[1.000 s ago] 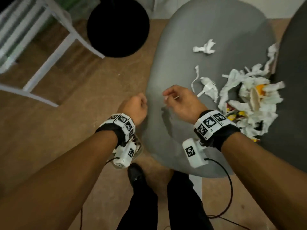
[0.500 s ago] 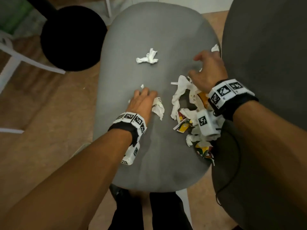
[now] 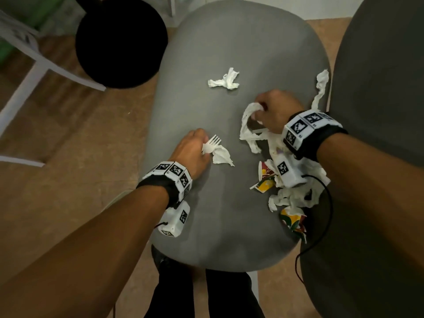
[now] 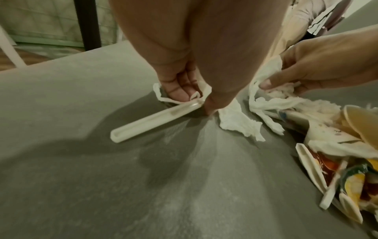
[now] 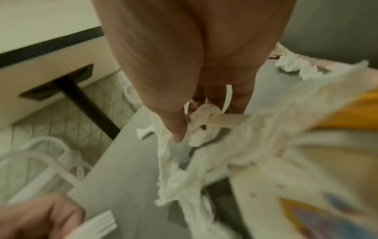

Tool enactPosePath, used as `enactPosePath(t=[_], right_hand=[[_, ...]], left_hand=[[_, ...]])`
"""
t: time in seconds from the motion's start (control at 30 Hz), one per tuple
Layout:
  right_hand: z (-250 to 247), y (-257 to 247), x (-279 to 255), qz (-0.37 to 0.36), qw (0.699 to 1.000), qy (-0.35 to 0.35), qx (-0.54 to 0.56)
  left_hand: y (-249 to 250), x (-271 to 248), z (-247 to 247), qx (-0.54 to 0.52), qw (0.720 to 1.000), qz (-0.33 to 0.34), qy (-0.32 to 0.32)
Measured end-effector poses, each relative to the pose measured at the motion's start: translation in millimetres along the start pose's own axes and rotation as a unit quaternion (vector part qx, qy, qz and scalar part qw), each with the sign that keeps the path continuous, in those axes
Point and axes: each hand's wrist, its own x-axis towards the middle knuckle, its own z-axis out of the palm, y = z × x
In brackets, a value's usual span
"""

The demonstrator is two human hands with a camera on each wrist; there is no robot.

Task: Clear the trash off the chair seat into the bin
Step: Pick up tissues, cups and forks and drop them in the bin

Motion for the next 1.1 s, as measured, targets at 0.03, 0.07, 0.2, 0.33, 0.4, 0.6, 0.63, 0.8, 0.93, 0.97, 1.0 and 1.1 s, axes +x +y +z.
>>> enactPosePath(t=[0.03,0.07,0.2,0.33,0.4,0.6,0.63,0.8,0.93,0.97,1.0,1.1], right_hand=[[-3,-6,3,0.001,0.998,0.018,0.052],[-5,-11,7,0.001,0.994,0.041,0.1],[-11,-38,26,-0.033,0.978,0.092,0.185],[-5,-60,45,-0.005,0.993,0.06,0.103],[6,-65,50,0.028,0.996,0.059,0.055],[25,-79,27,-0.012,0.989,0.135,0.063],[24,-84,21,-0.035,0.984,0.156,0.076],[9,-124,-1,-0.098,0.952,0.25,0.148],[-1,-150,-19,-0.083,0.938,0.266,0.207],[1,-156,-25,-0.078,0.938,0.257,0.22],[5,-163,-31,-0.072,0.939,0.244,0.232],[30,-182,-53,-0.064,0.946,0.202,0.247]], left_hand=[[-3,-1,-2,-0.011,1.0,-0.005,0.006],[-7,-2,-4,-0.021,1.0,-0.012,0.012],[-22,-9,-13,-0.061,0.997,-0.039,0.039],[-35,-21,-19,-0.08,0.995,-0.027,0.061],[-40,-27,-21,-0.084,0.994,-0.017,0.073],[-56,-41,-21,-0.124,0.987,-0.013,0.105],[-59,-44,-22,-0.127,0.986,-0.013,0.11],[-76,-62,-26,-0.159,0.98,-0.021,0.116],[-89,-83,-31,-0.179,0.976,-0.022,0.124],[-92,-89,-33,-0.185,0.974,-0.022,0.126],[-96,-95,-34,-0.19,0.973,-0.023,0.127],[-110,-117,-38,-0.204,0.969,-0.033,0.133]])
